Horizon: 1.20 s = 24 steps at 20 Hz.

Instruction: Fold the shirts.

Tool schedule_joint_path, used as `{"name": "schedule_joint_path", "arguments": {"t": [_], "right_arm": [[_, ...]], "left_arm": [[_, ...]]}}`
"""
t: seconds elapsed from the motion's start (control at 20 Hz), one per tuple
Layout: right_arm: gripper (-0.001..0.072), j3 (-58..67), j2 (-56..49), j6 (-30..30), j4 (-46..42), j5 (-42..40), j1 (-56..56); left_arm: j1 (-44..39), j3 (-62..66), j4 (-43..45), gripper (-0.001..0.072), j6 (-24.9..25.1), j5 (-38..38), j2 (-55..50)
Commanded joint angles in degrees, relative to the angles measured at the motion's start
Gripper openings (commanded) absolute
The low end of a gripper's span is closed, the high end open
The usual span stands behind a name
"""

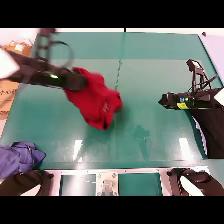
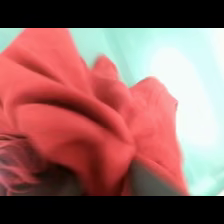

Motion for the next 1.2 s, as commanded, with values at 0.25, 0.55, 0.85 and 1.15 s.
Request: {"name": "schedule_joint_path", "arguments": {"t": [0.25, 0.55, 0.85, 1.15], "right_arm": [[0.0422, -2.6, -1.8, 0.2, 0.4, 3.2, 0.0], [0.0417, -15.6, -11.8, -4.3, 12.7, -7.3, 0.0], [0.0375, -18.1, -25.0, -23.2, 37.1, -11.8, 0.3], [0.0017, -17.4, -30.0, -30.0, 40.4, -11.8, 0.6]], "left_arm": [[1.8, -0.9, 0.1, 0.0714, 2.3, -6.2, -11.6], [11.0, -7.5, -2.3, 0.0714, 4.7, 0.3, -12.2], [11.0, -13.8, -6.8, 0.0713, 8.2, 12.1, -20.6], [12.9, -13.1, -7.7, 0.0694, 10.7, 18.9, -24.9]]}}
